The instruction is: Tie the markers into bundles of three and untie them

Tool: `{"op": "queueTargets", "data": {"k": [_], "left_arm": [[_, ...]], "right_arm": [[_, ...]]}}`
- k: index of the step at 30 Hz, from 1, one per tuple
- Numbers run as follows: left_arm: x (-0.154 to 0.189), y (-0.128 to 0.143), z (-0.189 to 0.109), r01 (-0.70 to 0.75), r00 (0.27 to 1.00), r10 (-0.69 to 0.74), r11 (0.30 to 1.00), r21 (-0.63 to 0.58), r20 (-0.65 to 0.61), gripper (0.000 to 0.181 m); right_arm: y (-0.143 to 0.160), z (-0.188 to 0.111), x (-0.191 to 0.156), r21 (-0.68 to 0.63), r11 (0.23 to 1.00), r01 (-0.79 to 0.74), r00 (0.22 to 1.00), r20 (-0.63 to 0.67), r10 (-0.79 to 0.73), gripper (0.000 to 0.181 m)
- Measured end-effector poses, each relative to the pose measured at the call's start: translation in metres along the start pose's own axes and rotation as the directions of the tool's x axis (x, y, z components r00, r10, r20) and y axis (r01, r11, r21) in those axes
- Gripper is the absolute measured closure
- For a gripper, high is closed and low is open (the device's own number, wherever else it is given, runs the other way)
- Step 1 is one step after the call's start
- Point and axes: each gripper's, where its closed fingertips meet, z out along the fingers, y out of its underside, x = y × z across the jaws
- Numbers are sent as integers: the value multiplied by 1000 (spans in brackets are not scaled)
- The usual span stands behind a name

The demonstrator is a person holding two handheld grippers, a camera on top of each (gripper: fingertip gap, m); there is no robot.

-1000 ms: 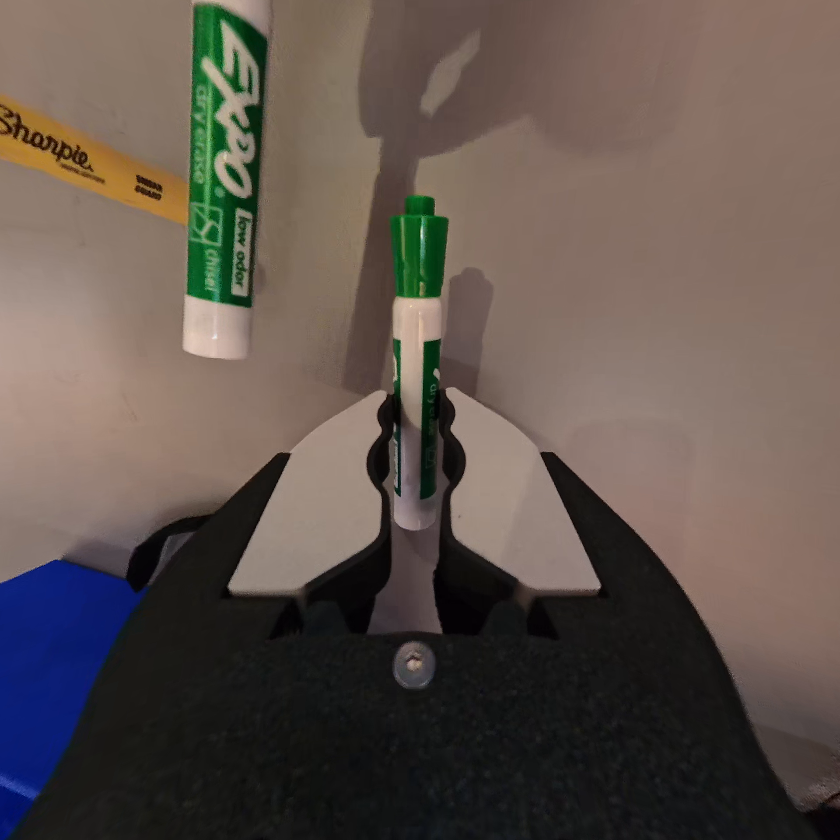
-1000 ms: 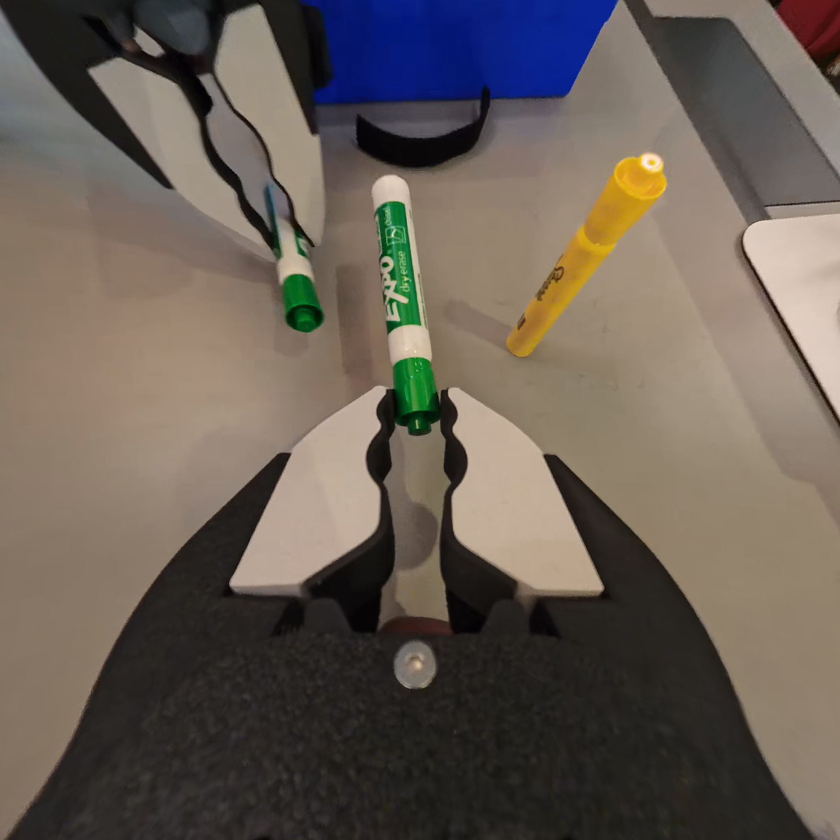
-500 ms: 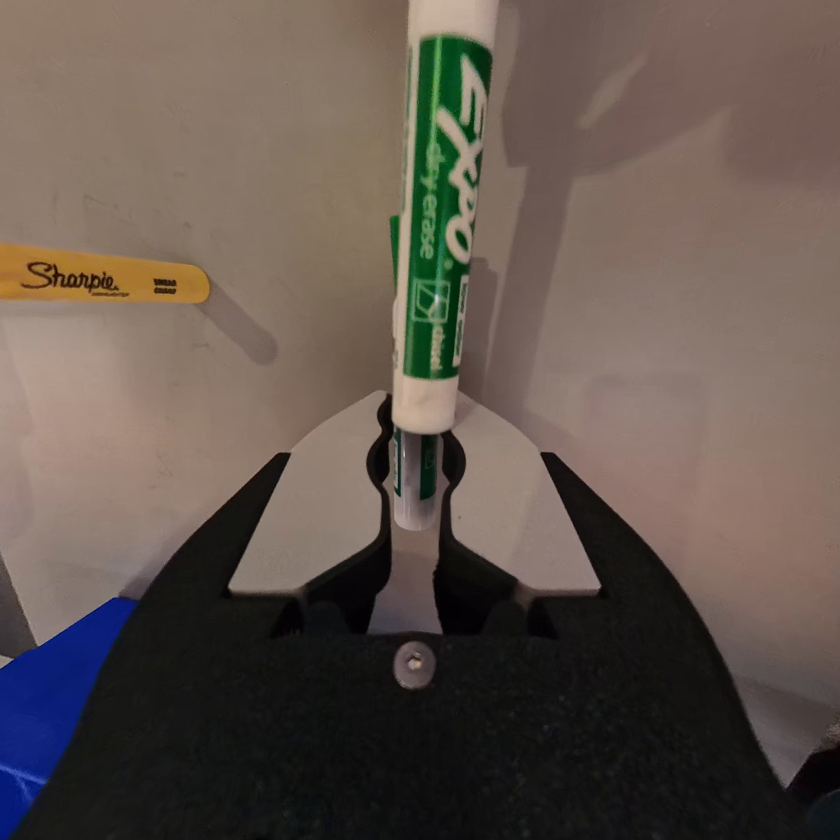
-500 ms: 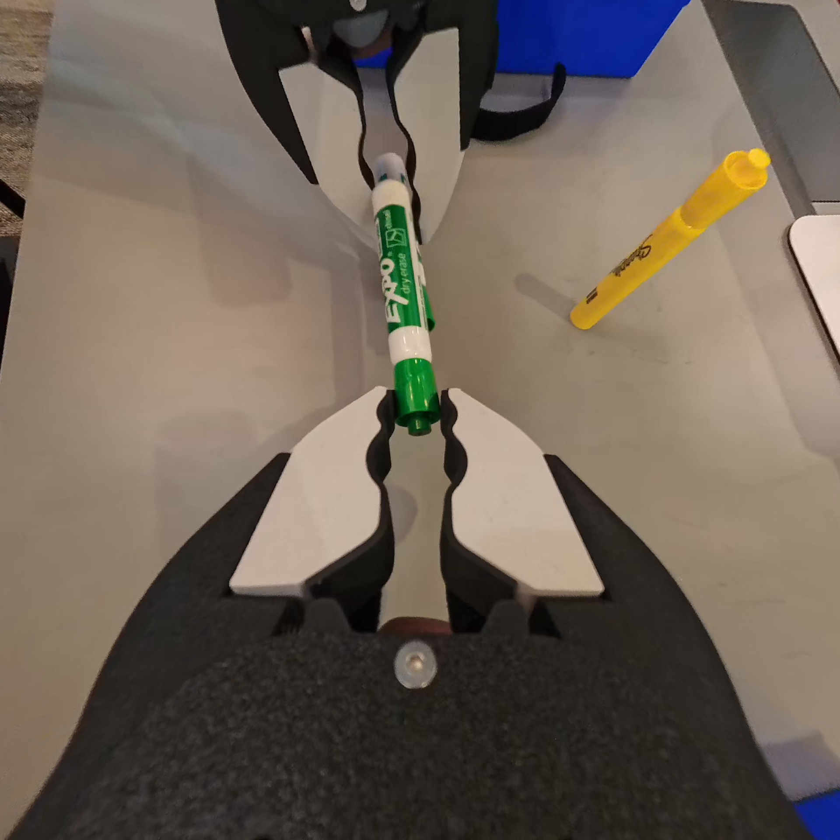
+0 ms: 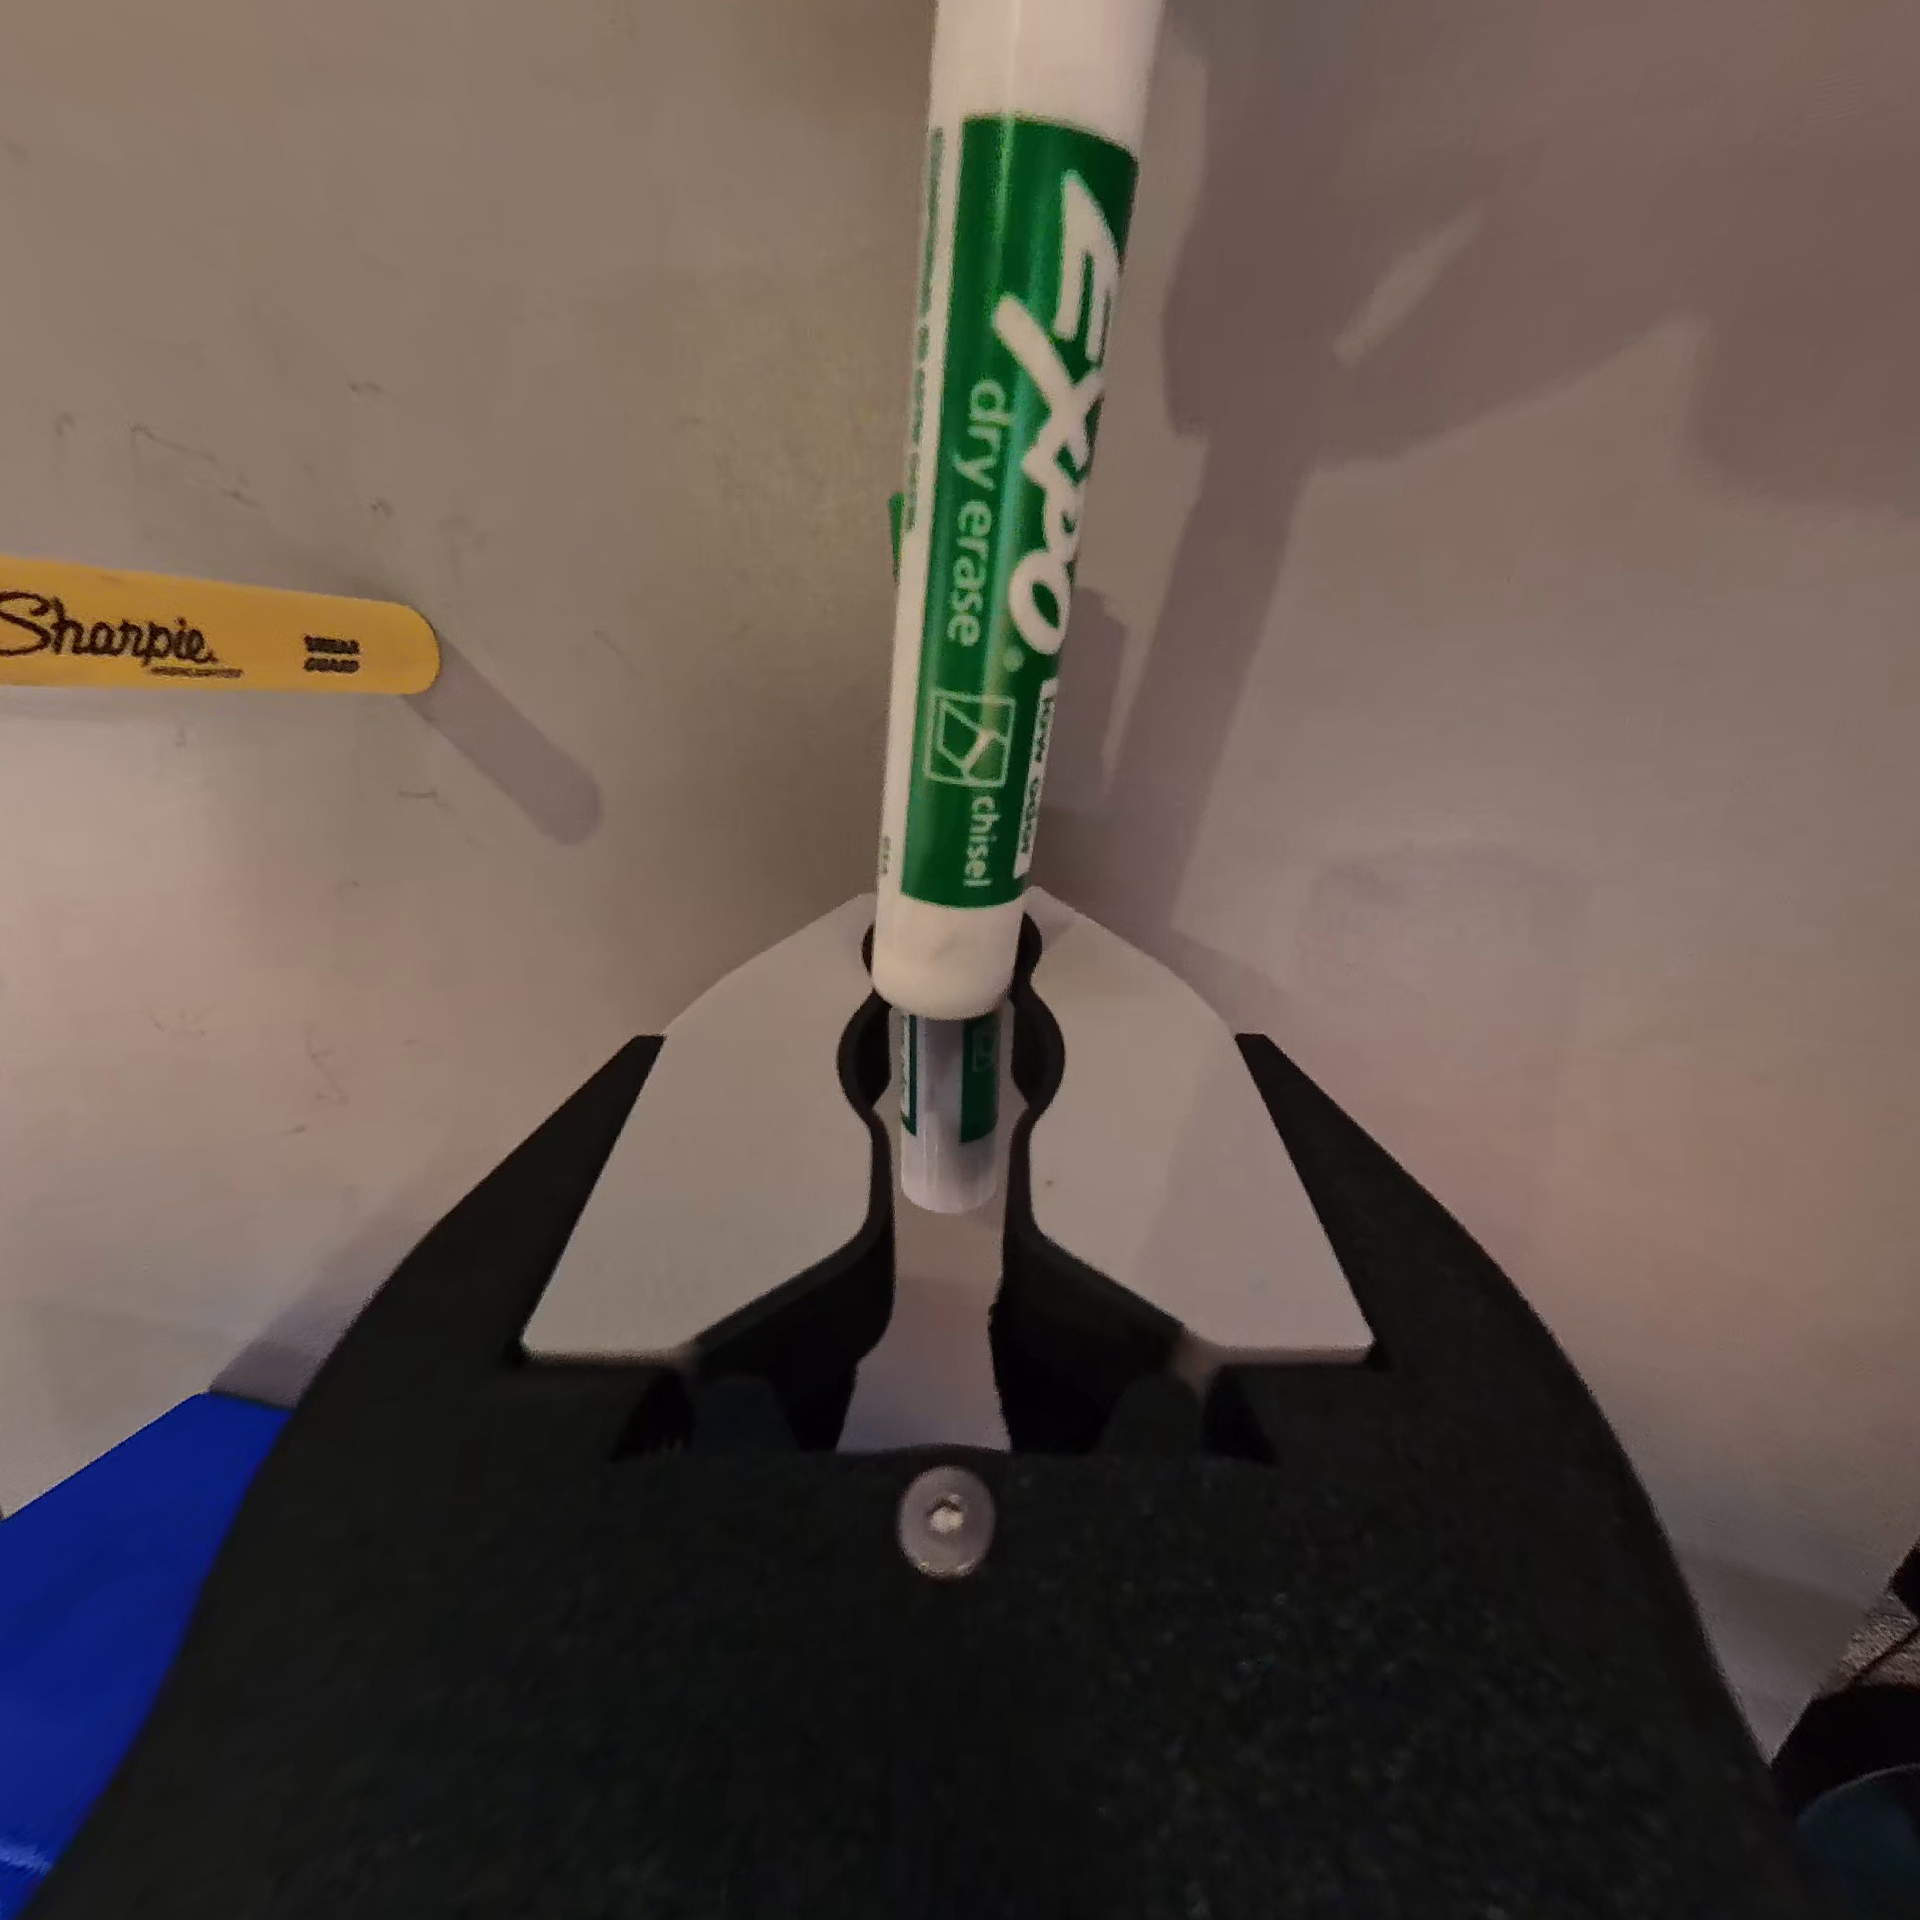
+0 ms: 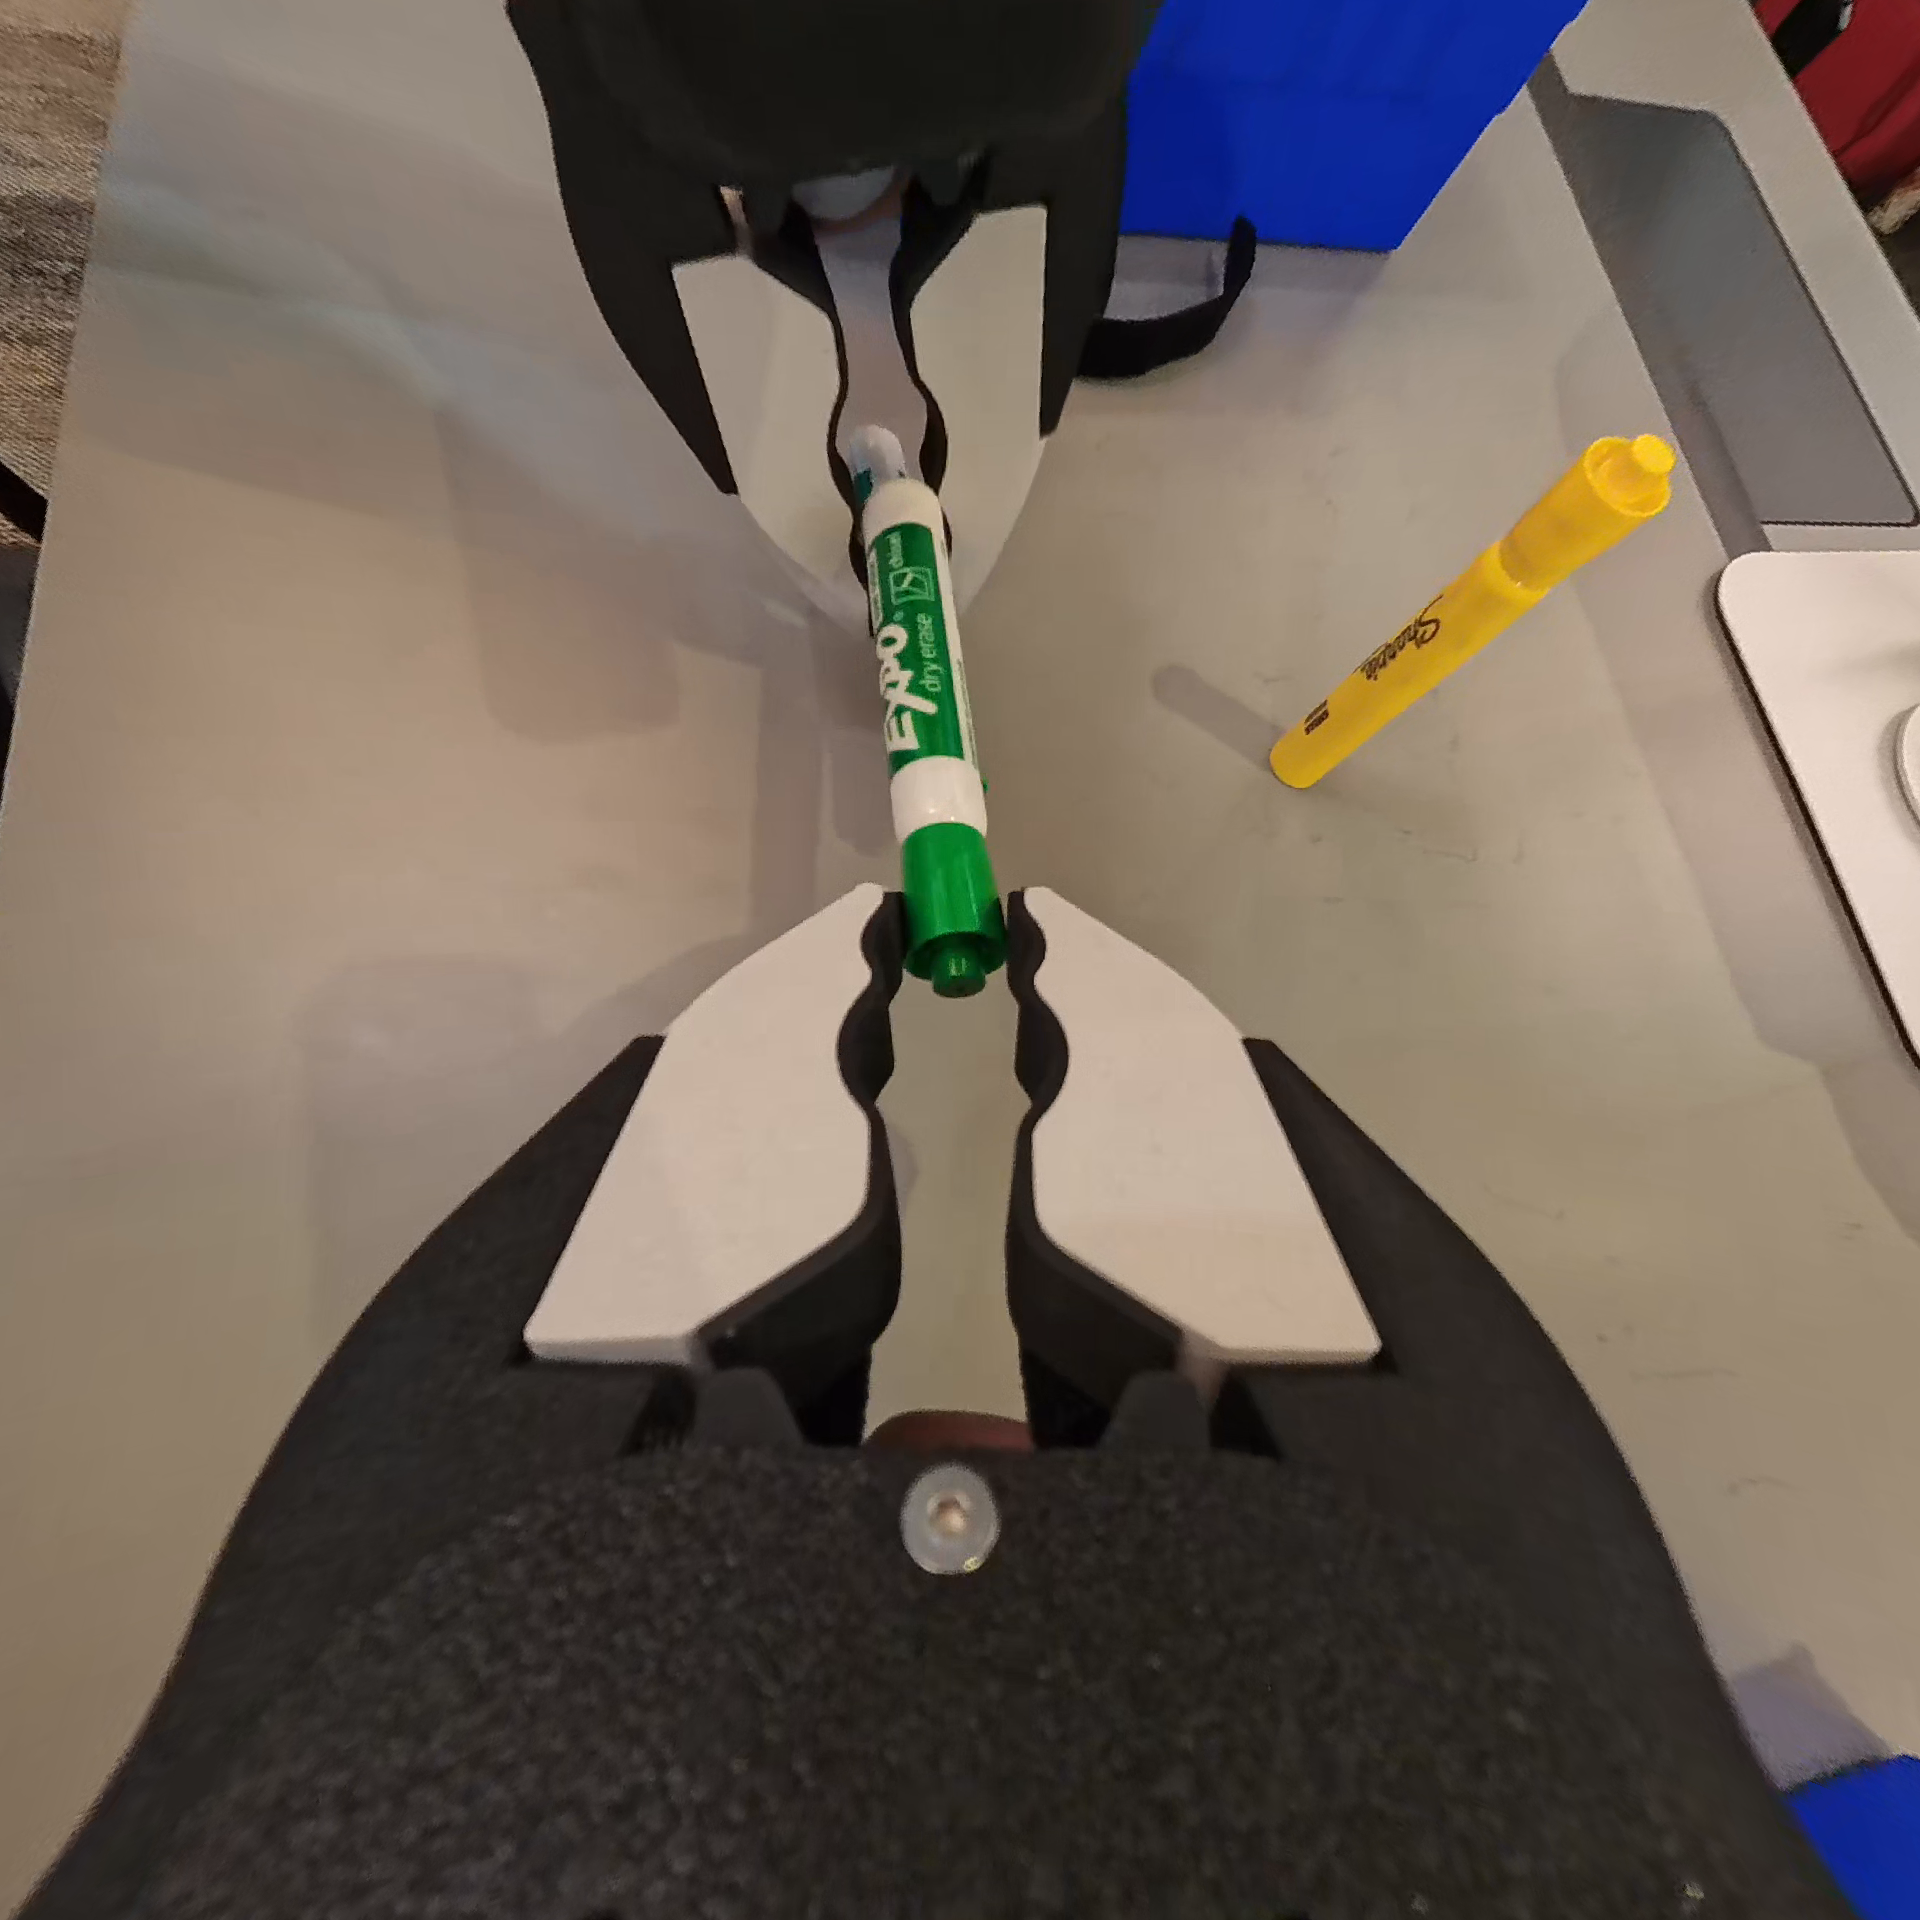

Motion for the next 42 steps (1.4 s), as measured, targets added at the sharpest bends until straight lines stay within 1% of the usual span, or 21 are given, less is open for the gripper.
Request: {"op": "queueTargets", "data": {"k": [8, 14, 18, 19, 21, 22, 24, 26, 28, 31, 33, 35, 37, 39, 42], "left_arm": [[2, -1, 4, 8, 1000, -8, 1000, -7, -23, 164], [3, 1, 7, 2, 1000, -3, 1000, -23, -27, 164], [6, 1, 9, 1, 999, -2, 1000, -15, -34, 164], [6, 0, 9, 5, 999, -5, 1000, -2, -41, 164], [11, -2, 7, 22, 996, -19, 999, 38, -87, 164], [13, -4, 6, 31, 994, -24, 998, 60, -111, 164], [15, -6, 4, 46, 989, -33, 995, 88, -144, 164], [16, -6, 4, 49, 987, -34, 995, 93, -157, 164], [17, -5, 5, 39, 988, -27, 996, 77, -155, 164], [15, -4, 7, 19, 993, -13, 998, 52, -121, 164], [13, -4, 6, 17, 994, -11, 999, 51, -105, 164], [12, -5, 3, 30, 994, -22, 997, 67, -111, 164], [13, -4, 2, 29, 993, -22, 998, 63, -120, 164], [14, 0, 4, 13, 994, -10, 999, 32, -110, 164], [14, 1, 8, 6, 995, -4, 1000, 19, -100, 164]], "right_arm": [[-6, -5, -1, 63, 998, -7, 1000, -8, 8, 162], [-2, 0, -4, 69, 997, -31, 999, 24, 30, 163], [-4, -1, -3, 107, 993, -47, 998, 53, 41, 162], [-2, 0, -3, 107, 994, -21, 999, 41, 17, 162], [-5, -2, -6, 138, 986, 99, 995, -18, -98, 162], [-4, -3, -7, 132, 983, 130, 991, -38, -126, 162], [-5, -4, -9, 137, 978, 160, 986, -60, -153, 163], [-7, -5, -11, 152, 973, 173, 984, -63, -165, 163], [-6, -4, -11, 150, 975, 165, 986, -48, -160, 163], [-3, -3, -8, 134, 985, 113, 994, -14, -112, 163], [5, 1, -7, 95, 994, 55, 998, 21, -57, 163], [11, 5, -6, 80, 996, 34, 999, 30, -37, 163], [9, 6, -7, 112, 993, 38, 999, 24, -41, 163], [1, 3, -9, 166, 984, 68, 998, -1, -69, 163], [-1, 1, -9, 152, 982, 114, 993, -43, -108, 162]]}}
